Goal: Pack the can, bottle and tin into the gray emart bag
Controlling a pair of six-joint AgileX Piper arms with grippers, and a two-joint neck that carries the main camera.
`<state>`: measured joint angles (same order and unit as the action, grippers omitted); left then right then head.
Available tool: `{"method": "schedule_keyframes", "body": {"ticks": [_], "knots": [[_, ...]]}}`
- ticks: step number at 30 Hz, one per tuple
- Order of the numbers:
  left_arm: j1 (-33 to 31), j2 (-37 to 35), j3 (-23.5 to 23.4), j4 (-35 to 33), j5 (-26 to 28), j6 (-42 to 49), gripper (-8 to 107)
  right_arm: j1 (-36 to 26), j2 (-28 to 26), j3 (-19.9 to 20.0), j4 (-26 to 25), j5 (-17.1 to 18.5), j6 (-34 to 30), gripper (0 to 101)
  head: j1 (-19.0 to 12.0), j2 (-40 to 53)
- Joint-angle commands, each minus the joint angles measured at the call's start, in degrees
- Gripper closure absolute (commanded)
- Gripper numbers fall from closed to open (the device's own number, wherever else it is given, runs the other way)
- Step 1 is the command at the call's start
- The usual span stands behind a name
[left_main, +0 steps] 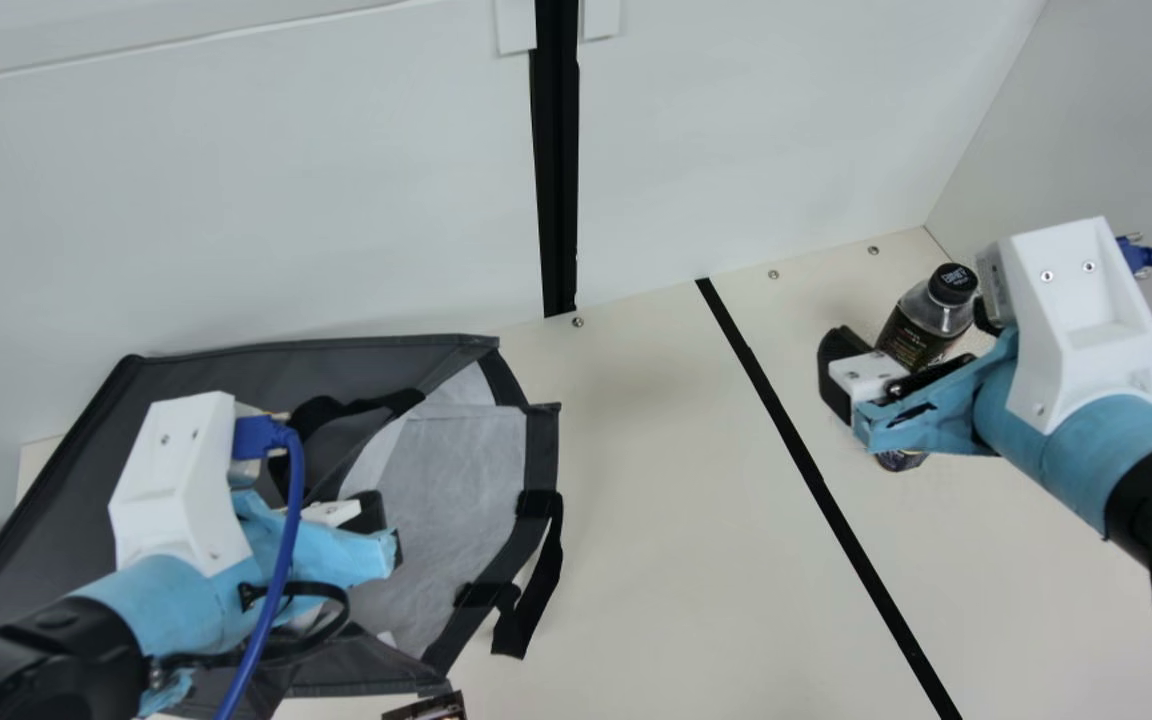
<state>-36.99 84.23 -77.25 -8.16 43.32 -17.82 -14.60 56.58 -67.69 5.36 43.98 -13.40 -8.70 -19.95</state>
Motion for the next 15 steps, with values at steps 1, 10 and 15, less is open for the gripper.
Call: {"method": "schedule_keyframes", "body": {"ticks": [1, 10, 15], "knots": [[0.00, 0.00, 0.00, 0.00, 0.00, 0.00, 89, -0.26, -0.04, -0.63, -1.29, 0.94, 0.96, 10, -1.30, -0.05], [0.00, 0.00, 0.00, 0.00, 0.00, 0.00, 89, -1.05, 0.05, -3.86, -5.23, 5.20, 4.37, 10, -1.30, -0.05], [0.00, 0.00, 0.00, 0.00, 0.00, 0.00, 89, -1.50, 0.13, -5.77, -6.67, 7.67, 5.56, 10, -1.30, -0.05]]}}
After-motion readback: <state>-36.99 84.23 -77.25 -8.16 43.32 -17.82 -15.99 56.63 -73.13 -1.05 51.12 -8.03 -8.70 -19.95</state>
